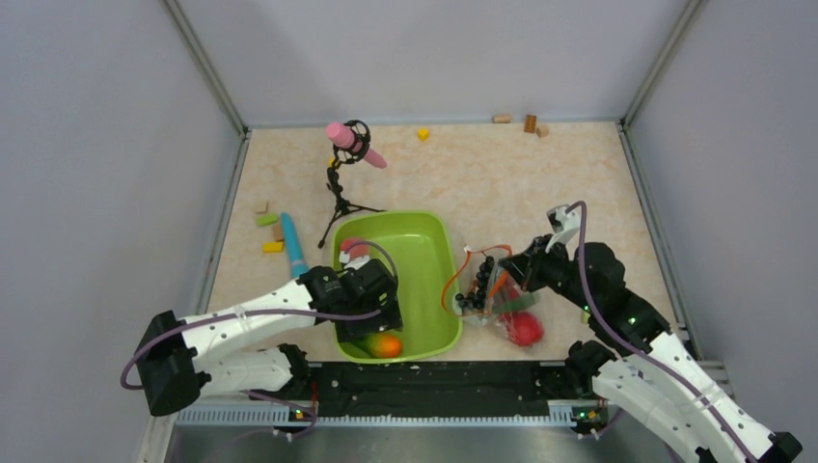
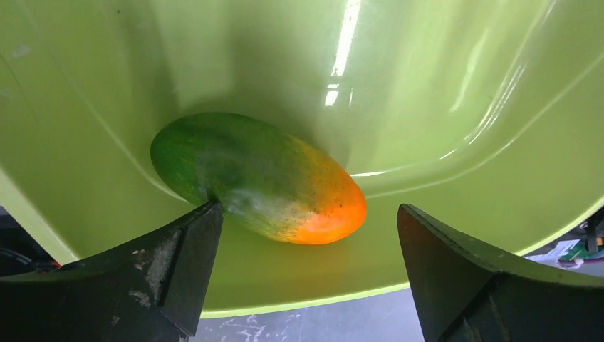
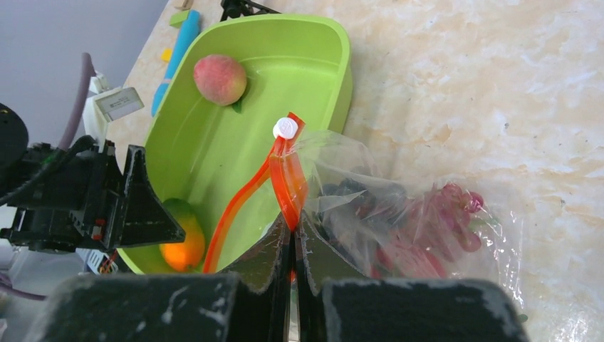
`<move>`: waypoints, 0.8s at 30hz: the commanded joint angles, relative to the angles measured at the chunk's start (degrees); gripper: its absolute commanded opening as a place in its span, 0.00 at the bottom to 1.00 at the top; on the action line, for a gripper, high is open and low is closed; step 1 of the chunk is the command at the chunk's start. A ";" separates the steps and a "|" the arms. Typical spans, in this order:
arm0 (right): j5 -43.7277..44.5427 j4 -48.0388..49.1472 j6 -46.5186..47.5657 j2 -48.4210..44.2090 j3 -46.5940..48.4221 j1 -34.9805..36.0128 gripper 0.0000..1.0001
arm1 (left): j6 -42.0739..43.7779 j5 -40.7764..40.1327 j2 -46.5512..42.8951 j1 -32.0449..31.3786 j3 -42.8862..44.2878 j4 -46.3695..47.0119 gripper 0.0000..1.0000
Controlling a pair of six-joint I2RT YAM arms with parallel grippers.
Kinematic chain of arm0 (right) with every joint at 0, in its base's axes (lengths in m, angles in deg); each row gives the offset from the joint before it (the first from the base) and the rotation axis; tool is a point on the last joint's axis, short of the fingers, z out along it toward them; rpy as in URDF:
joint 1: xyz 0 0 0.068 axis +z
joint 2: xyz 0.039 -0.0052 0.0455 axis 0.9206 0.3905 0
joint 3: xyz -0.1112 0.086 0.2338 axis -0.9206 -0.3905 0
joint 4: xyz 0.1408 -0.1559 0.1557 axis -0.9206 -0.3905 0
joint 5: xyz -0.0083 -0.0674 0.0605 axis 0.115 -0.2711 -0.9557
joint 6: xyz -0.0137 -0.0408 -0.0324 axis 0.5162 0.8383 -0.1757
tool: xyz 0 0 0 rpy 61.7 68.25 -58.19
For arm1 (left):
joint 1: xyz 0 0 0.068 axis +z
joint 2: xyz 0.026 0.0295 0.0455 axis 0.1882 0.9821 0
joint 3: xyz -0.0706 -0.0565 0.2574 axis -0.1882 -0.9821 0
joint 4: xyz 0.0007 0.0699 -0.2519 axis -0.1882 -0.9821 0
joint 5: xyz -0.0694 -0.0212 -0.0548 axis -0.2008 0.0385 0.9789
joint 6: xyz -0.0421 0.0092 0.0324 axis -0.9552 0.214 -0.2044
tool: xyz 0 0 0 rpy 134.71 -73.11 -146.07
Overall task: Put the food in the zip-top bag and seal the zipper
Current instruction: Pick up the fake fruit from the bin.
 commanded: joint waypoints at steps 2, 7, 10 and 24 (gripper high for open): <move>-0.24 2.52 0.41 0.52 -0.28 0.47 0.00 | -0.05 1.94 2.68 0.89 0.62 0.76 0.98; -0.16 1.98 0.57 0.79 0.21 0.46 0.00 | 1.08 2.01 4.49 3.84 -3.20 6.60 0.98; 0.34 1.91 0.64 0.83 0.31 0.46 0.00 | 3.27 1.60 4.47 6.22 -4.15 10.43 0.97; 2.28 0.24 0.54 0.32 0.94 0.46 0.00 | 15.65 11.24 12.67 7.75 -0.16 14.49 0.79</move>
